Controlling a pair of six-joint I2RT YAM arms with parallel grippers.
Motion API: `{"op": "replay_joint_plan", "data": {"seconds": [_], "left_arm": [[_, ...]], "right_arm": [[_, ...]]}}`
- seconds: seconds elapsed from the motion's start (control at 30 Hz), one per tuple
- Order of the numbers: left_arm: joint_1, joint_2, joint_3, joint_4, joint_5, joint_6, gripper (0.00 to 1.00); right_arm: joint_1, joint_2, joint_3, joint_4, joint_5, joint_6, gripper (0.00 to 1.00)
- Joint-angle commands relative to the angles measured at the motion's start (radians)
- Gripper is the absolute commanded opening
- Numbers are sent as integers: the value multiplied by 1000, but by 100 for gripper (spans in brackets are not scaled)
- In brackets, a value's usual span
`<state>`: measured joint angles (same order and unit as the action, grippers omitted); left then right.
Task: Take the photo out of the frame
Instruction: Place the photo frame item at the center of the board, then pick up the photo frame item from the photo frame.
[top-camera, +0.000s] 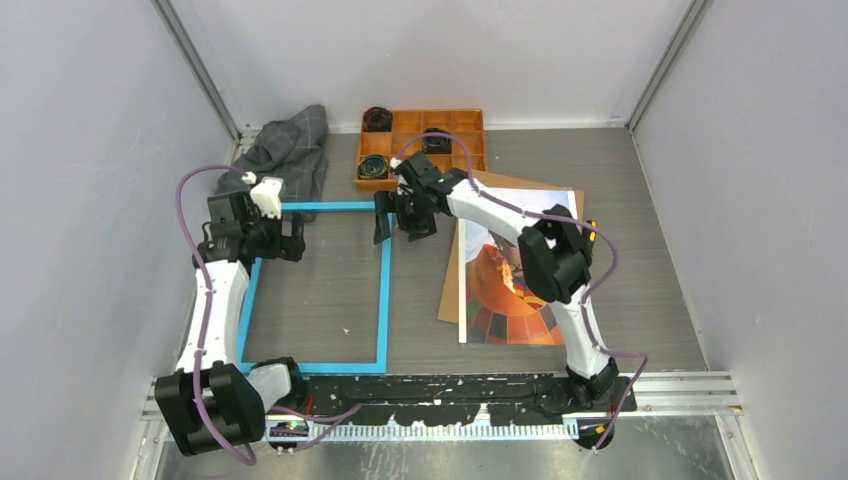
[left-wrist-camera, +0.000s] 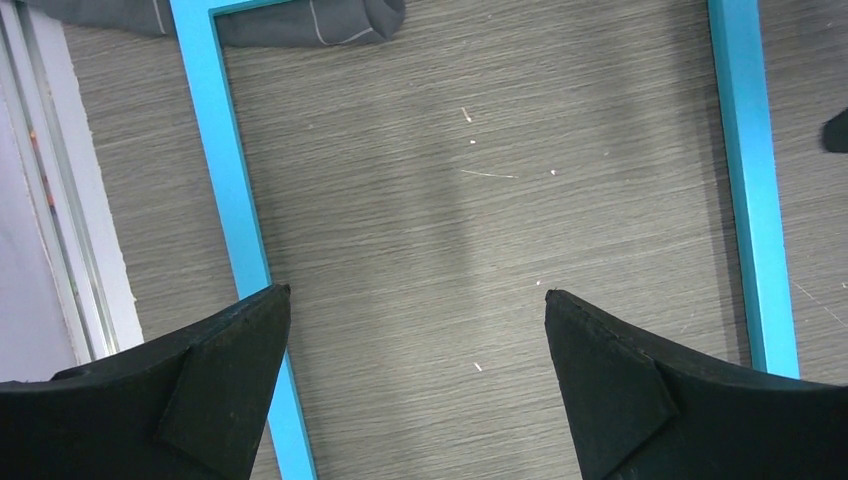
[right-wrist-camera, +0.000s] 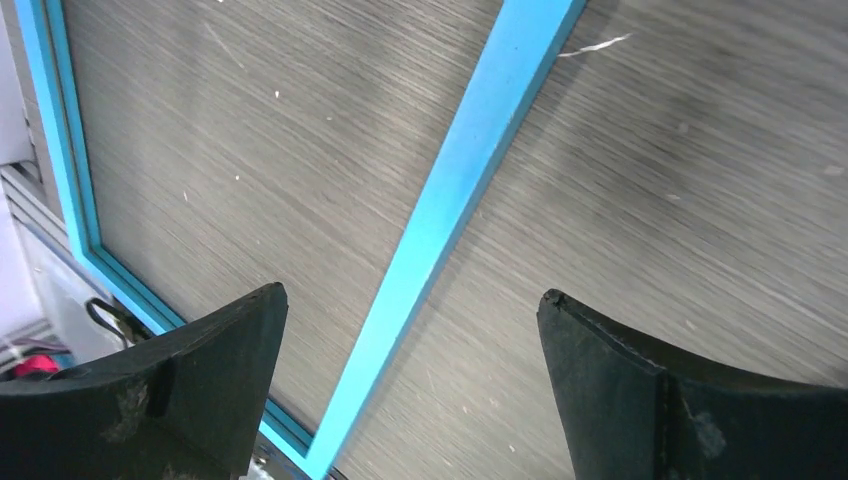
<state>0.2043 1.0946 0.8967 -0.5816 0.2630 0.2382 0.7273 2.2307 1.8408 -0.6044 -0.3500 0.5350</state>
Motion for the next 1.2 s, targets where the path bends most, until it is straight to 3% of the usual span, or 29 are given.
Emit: {"op": "replay_joint_plan", "data": {"seconds": [0.0, 0.23, 0.37, 0.5, 0.67, 0.9, 1.17], "left_arm": [[8, -44, 36, -10, 89, -7, 100], [-42, -40, 131, -40, 278, -6, 100], [-188, 62, 238, -34, 248, -30, 100], [-358, 210, 345, 4, 223, -82, 100], [-512, 449, 517, 21, 227, -157, 100], [-602, 786, 815, 45, 310, -356, 100], [-670, 1012, 993, 82, 233, -475, 100]], "right_arm": [[5, -215, -61, -43, 143, -234, 100], [3, -485, -239, -59, 313, -543, 100], [-51, -657, -388, -9, 388, -654, 100], [-240, -786, -448, -40, 159, -656, 100], [-538, -832, -438, -139, -175, -636, 100], [-809, -853, -497, -124, -318, -630, 100], [-998, -789, -530, -95, -393, -571, 100]]}}
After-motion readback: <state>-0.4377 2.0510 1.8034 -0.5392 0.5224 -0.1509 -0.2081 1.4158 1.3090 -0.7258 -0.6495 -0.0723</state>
